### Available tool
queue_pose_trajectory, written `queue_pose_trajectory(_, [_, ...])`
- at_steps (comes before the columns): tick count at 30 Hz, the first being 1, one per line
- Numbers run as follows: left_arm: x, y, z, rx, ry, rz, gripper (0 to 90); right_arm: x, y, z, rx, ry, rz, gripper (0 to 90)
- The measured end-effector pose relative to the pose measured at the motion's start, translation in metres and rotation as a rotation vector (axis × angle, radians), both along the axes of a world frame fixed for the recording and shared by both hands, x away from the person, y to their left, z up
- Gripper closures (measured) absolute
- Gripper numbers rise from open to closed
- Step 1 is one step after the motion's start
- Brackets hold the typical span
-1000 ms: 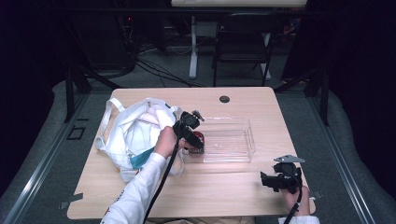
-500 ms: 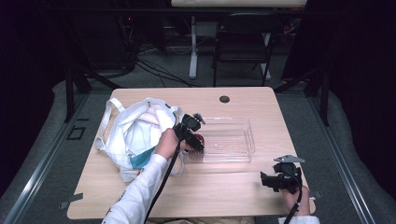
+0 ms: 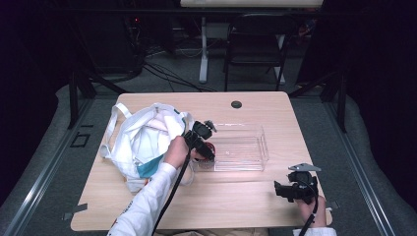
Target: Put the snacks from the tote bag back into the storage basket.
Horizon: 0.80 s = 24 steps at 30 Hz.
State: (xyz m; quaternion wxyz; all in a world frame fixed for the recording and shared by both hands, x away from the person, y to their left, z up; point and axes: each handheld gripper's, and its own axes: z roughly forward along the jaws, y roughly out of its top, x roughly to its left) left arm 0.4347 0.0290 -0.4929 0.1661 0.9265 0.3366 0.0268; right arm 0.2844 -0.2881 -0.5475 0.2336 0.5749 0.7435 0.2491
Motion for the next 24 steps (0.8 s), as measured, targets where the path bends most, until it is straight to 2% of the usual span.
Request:
queue_pose_trajectory(5, [0.0,0.001,0.001,-0.011,0.0,0.007,25.6,0.0,0.0,0.0,-0.001,-0.002,-0.004,14.1])
queue_pose_trajectory(9, [-0.001,0.002,0.007,-0.021,-0.019,0.01,26.0,0.0,0.0,0.0,-0.002,-0.002,-0.004,14.1])
queue_pose_trajectory(10, [-0.001,0.003,0.01,-0.046,-0.029,0.028,24.7,0.0,0.0,0.0,0.001,0.003,-0.003,14.1])
queue_pose_trajectory(12, [-0.001,0.003,0.014,-0.048,-0.038,0.031,23.5,0.0,0.0,0.0,-0.001,0.001,-0.007,14.1])
queue_pose_trajectory(13, [0.0,0.005,0.02,-0.064,-0.054,0.041,22.5,0.0,0.0,0.0,0.0,0.003,-0.004,14.1])
queue_pose_trajectory(14, [0.0,0.005,0.02,-0.064,-0.054,0.041,21.1,0.0,0.0,0.0,-0.001,0.0,-0.001,14.1])
queue_pose_trajectory(15, [0.0,0.007,0.028,-0.067,-0.069,0.039,19.8,0.0,0.0,0.0,-0.001,0.0,-0.001,14.1])
queue_pose_trajectory(19, [-0.003,0.012,0.039,-0.09,-0.091,0.047,15.7,0.0,0.0,0.0,-0.002,0.0,-0.002,14.1])
queue_pose_trajectory(20, [-0.004,0.016,0.046,-0.095,-0.103,0.04,15.4,0.0,0.0,0.0,-0.002,0.001,-0.001,14.1])
queue_pose_trajectory(23, [-0.006,0.022,0.051,-0.107,-0.113,0.047,14.2,0.0,0.0,0.0,-0.001,0.0,-0.001,14.1])
queue_pose_trajectory(24, [-0.007,0.028,0.056,-0.108,-0.121,0.054,12.5,0.0,0.0,0.0,-0.002,0.002,-0.007,14.1])
